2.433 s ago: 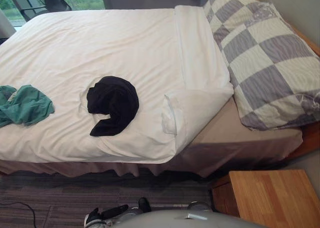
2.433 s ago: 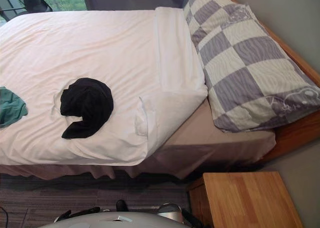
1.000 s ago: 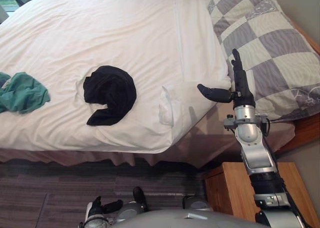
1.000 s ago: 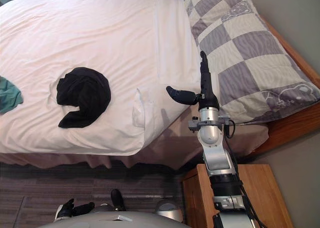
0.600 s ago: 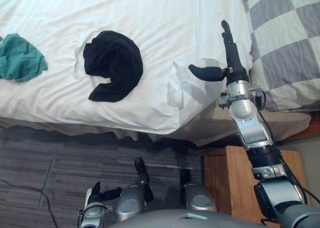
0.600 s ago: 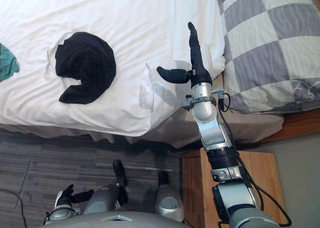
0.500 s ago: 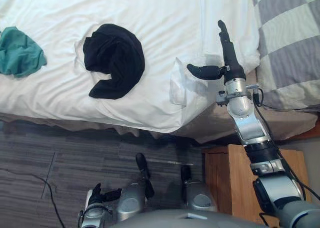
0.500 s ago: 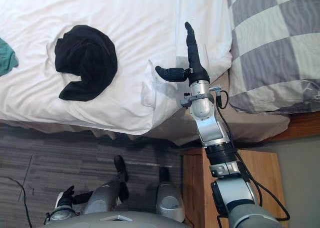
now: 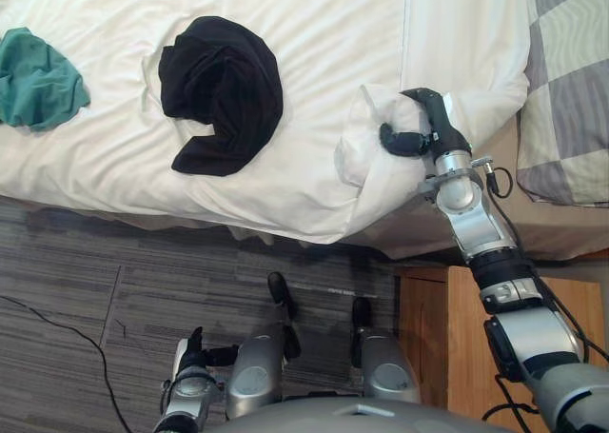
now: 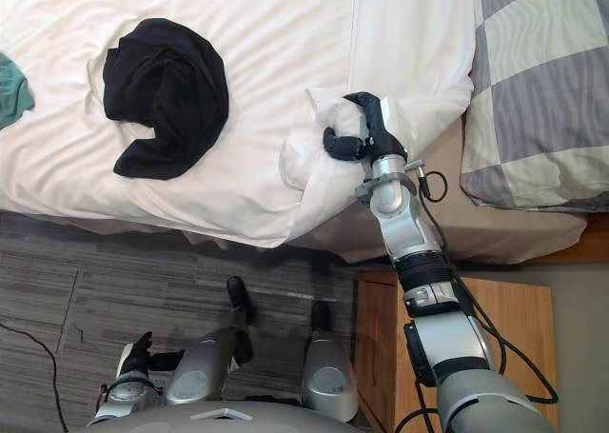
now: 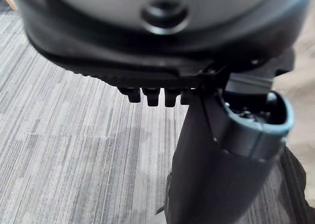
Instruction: Tidy up the quilt and then pick up the clothes from the bed and put them into the laundry hamper
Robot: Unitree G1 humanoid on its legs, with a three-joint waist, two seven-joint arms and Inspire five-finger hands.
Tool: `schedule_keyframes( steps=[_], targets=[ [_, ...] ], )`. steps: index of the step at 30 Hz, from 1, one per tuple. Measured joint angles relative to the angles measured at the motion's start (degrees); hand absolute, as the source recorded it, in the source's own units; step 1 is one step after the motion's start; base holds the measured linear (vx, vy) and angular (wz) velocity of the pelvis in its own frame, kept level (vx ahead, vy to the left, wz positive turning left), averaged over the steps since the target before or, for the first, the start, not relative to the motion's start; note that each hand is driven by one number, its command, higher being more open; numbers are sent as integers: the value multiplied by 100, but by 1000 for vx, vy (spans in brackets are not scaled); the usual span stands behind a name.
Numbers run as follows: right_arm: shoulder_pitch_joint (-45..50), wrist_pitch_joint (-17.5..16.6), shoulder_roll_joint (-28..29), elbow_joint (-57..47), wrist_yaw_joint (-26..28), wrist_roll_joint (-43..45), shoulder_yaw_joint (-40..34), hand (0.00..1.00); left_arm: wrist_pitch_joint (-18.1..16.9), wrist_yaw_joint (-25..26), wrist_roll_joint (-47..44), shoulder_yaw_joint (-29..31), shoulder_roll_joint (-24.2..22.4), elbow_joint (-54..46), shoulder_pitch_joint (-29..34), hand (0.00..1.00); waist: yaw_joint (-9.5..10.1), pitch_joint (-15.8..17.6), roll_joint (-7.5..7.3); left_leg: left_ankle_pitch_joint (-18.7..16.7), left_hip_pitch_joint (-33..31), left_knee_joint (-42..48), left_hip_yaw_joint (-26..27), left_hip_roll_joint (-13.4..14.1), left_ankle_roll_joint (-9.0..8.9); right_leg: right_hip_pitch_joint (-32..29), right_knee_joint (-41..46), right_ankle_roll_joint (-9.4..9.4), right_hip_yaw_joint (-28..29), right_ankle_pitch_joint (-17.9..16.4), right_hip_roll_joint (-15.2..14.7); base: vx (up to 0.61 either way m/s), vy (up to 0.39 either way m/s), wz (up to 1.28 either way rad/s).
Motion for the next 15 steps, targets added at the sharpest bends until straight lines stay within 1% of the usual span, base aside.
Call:
schedule_keyframes(
  steps=[2, 4, 5, 7, 10, 11, 12, 14, 15],
  targets=[
    [81, -3, 0, -10, 7, 1, -59, 0, 4, -2, 2, -1, -1, 2, 1, 100, -9, 4, -5, -27, 59, -1, 2, -6, -41, 59, -3, 12, -2, -11, -9, 0, 0, 0],
    [368, 0, 0, -218, 16, 0, -219, 0, 11, -8, 12, -1, -5, 2, 5, 100, 4, 8, -17, -61, 150, -3, 0, -35, -83, 156, -4, -9, -5, -79, -41, -9, 16, 5],
    [665, -1, 1, -515, 17, -2, -346, 0, 12, -8, 16, 2, -6, 0, 11, 100, 10, 6, -20, -84, 185, -4, 2, -50, -104, 172, -6, -9, -6, -98, -55, 3, 12, 3],
    [1193, -33, 28, -967, 10, -1, -557, 0, 36, -11, 18, 10, -9, 1, 14, 100, 0, 1, -31, -99, 219, -4, 24, -67, -85, 216, -13, 9, 5, -105, -74, 18, 3, -2],
    [1899, -40, 67, -1325, 10, 8, -875, 0, 51, -29, 43, 39, -12, 3, 48, 100, -58, -16, -65, -106, 375, -2, 35, -95, -85, 384, -25, 59, 10, -74, -102, 59, -1, -1],
    [2039, -41, 92, -1401, 14, 13, -935, 100, 51, -36, 48, 65, -15, 3, 67, 100, -76, -36, -85, -115, 405, -2, 38, -96, -98, 413, -28, 61, 10, -76, -105, 42, -13, -4],
    [2286, -47, 156, -1532, 16, 16, -1022, 100, 59, -42, 57, 117, -14, 9, 93, 100, -120, -64, -128, -120, 473, -3, 50, -89, -105, 489, -45, 60, 13, -76, -99, 46, -29, -9],
    [2635, -138, 293, -1660, 15, 21, -1206, 100, 71, -41, 58, 128, -3, 14, 116, 100, -140, -145, -188, -123, 550, -12, 85, -66, -107, 573, -117, 57, 24, -77, -80, 42, -36, -11],
    [2843, -162, 421, -1680, 16, 42, -1347, 100, 81, -45, 60, 129, -2, 17, 147, 100, -145, -285, -216, -154, 555, -12, 145, -49, -146, 563, -132, 48, 48, -83, -67, 43, -31, -11]
  ],
)
